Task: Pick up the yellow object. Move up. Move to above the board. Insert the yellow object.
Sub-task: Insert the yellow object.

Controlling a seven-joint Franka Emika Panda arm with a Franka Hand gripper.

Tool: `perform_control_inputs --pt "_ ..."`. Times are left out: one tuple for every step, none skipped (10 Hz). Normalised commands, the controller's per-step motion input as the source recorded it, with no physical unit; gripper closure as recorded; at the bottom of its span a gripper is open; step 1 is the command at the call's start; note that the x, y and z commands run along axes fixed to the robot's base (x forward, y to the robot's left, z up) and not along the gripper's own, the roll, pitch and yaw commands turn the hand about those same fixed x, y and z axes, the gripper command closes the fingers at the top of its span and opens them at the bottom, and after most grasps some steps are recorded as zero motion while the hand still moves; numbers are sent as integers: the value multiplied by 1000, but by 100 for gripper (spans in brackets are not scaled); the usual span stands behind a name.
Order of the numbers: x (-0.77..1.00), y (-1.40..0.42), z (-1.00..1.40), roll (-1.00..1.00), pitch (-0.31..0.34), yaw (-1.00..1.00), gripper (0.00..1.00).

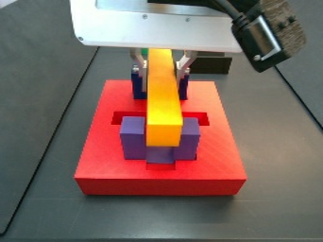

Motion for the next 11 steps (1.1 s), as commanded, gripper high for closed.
perform_control_inputs --pt "-34 0 0 103 39 -249 100" --pt "0 -34 0 136 40 -229 100" --pt "0 -17 11 139 60 -254 100" --pt "0 -51 14 110 43 -186 100" --pt "0 -69 3 89 14 0 100" --pt "89 -143 0 129 40 0 100" --pt "217 -174 0 164 80 0 100" --pt "249 -89 0 183 94 0 100" --pt "206 -23 -26 193 84 0 100" --pt "137 0 -63 244 84 0 100" --pt "11 40 -51 280 84 0 100"
